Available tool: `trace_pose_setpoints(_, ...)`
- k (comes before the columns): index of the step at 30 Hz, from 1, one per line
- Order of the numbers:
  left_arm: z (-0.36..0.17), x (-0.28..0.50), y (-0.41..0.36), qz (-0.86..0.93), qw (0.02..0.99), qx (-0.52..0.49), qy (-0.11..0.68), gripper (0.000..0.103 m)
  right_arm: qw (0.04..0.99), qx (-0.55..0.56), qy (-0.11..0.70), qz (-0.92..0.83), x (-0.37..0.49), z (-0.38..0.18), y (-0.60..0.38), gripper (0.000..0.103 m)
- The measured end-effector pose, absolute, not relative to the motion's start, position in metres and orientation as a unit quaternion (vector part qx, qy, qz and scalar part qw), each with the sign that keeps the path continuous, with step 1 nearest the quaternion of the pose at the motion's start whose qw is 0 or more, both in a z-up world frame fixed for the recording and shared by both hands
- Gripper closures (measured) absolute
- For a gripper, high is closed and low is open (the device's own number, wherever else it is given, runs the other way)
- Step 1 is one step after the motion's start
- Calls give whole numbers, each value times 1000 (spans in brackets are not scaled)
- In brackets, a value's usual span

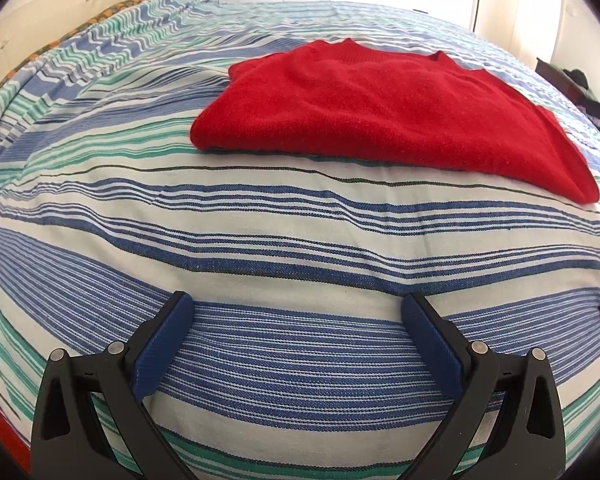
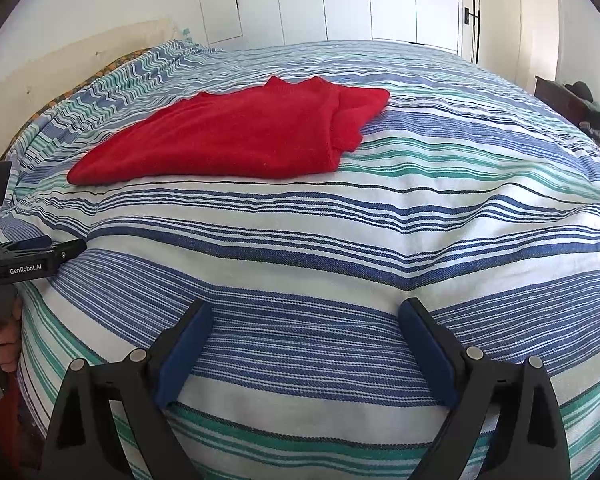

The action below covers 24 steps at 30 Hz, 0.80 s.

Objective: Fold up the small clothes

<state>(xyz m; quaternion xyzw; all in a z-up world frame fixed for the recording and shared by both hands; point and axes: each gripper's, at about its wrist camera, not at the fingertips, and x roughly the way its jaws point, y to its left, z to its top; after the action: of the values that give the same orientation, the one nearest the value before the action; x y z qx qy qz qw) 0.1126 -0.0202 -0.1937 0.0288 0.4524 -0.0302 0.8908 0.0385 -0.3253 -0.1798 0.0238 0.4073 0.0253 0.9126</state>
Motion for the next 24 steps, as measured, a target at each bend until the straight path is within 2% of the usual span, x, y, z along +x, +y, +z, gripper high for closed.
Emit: trace_pose_setpoints(24, -193, 105, -17, -52, 898, 26, 436, 1, 914, 21, 405, 24, 39, -181, -326, 8)
